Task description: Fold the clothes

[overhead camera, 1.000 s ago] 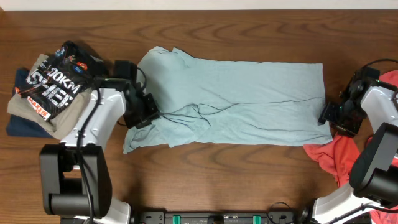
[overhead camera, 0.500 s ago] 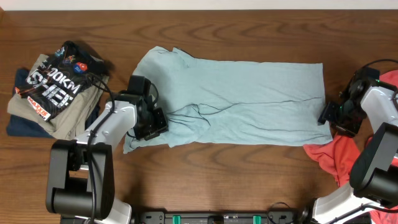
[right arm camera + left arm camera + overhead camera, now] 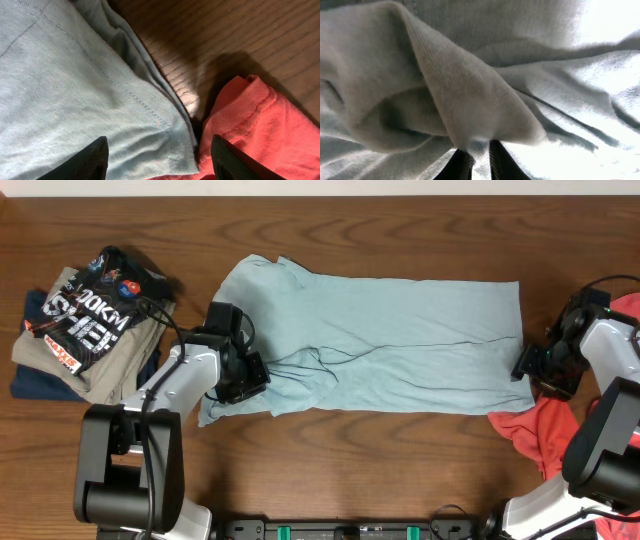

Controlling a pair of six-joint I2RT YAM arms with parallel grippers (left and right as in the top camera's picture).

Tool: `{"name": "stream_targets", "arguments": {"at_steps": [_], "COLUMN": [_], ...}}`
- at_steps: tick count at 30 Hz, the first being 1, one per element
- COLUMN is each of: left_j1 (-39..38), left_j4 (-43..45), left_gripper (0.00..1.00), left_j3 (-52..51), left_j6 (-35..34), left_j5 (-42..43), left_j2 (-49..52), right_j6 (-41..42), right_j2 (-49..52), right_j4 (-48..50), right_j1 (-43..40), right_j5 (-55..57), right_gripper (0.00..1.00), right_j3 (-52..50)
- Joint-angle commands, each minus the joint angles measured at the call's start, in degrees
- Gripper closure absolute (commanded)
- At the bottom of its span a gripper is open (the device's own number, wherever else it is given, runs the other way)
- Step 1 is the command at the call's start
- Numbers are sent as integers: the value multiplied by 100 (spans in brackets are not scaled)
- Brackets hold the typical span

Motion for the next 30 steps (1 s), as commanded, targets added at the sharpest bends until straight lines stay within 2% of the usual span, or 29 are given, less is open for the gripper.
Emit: {"name": "stream_targets", "arguments": {"at_steps": [1, 8, 14, 17, 22, 23, 25, 26, 28, 30], "left_j1": [-9, 42, 409, 660, 813, 813, 807, 809, 809, 809], "left_j4": [74, 216, 391, 586, 492, 396, 166, 85, -83, -321], "left_gripper": [94, 94, 94, 94, 94, 90, 64, 56, 49, 47], "left_j3": [-68, 297, 715, 719, 719, 719, 715, 708, 708, 708], "left_j6": [-11, 164, 151, -101, -111, -94, -33, 48, 216, 208], "left_j5": [-46, 579, 549, 350, 227, 227, 223, 223, 133, -210], "left_j2": [81, -98, -334, -328, -315, -317, -315, -315, -315, -315], "right_j6": [2, 0, 0, 2, 2, 0, 2, 2, 0, 0], "right_j2": [-70, -70, -70, -70, -70, -70, -70, -70, -70, -70], "right_j4": [2, -7, 13, 13, 13, 13, 13, 13, 9, 0], "right_j1": [-55, -55, -55, -61, -55, -55, -55, -55, -55, -55], "right_j5": [-9, -7, -7, -4, -7, -7, -7, -7, -7, -7], "right_gripper": [36, 36, 36, 36, 36, 36, 36, 36, 36, 36], "right_j3": [-39, -39, -39, -42, -42, -42, -42, -42, -42, -42]}}
